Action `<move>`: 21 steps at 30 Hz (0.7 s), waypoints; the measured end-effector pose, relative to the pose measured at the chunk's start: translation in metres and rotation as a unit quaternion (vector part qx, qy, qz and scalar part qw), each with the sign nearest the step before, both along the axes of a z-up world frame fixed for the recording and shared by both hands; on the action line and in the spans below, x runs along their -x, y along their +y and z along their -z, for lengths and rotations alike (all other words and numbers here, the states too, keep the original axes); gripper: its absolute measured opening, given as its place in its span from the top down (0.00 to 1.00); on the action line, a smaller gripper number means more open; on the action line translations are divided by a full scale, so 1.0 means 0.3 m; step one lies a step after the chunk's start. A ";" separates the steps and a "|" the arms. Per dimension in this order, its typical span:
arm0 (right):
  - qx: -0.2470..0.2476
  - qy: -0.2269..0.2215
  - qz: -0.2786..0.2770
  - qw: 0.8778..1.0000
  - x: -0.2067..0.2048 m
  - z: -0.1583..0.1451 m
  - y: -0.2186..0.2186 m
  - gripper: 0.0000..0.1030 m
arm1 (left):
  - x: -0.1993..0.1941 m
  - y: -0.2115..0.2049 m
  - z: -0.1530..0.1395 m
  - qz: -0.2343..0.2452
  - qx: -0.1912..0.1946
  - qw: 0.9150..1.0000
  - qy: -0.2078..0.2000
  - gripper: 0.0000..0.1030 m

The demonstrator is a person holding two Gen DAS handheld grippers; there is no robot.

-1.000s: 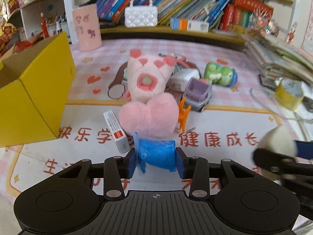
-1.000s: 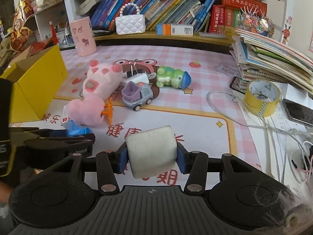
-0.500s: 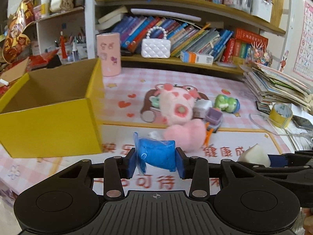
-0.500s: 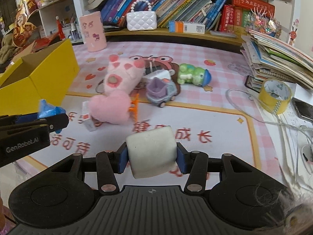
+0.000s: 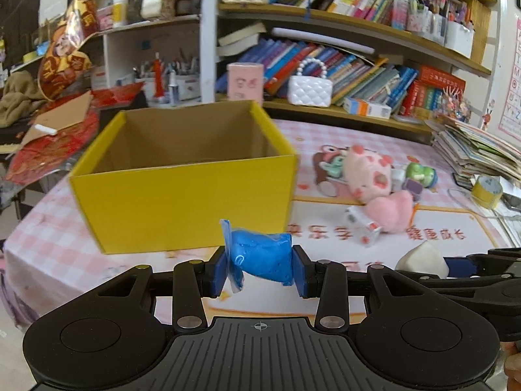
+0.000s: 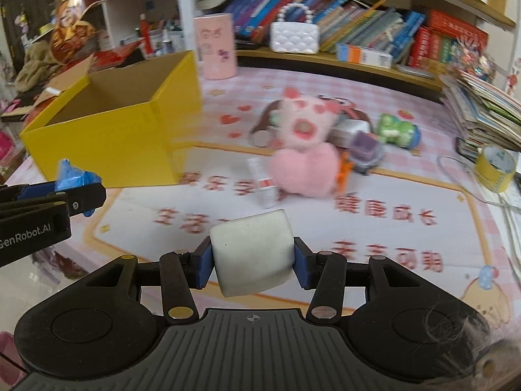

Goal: Organize objects
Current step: 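Carry blue candy and white sponge with both tools over the yellow box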

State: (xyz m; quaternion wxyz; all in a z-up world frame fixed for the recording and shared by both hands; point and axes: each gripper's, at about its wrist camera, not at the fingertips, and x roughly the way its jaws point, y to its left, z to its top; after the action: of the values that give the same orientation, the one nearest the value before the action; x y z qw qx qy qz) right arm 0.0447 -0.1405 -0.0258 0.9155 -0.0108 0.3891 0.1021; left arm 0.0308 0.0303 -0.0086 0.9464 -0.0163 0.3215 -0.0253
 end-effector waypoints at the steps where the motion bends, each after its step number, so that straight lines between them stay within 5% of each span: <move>1: -0.001 -0.002 -0.002 1.000 0.006 -0.001 0.026 0.56 | 0.010 0.023 -0.002 0.000 -0.002 1.000 -0.001 0.62; 21: -0.009 -0.029 -0.041 0.999 0.142 -0.017 0.373 0.56 | 0.171 0.318 -0.018 -0.022 -0.017 0.999 -0.017 0.62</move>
State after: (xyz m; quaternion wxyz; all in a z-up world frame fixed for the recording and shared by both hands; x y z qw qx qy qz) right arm 0.0019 -0.0286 -0.0206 0.9215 -0.0214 0.3606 0.1427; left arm -0.0206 0.1257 -0.0031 0.9523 -0.0064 0.3052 0.0009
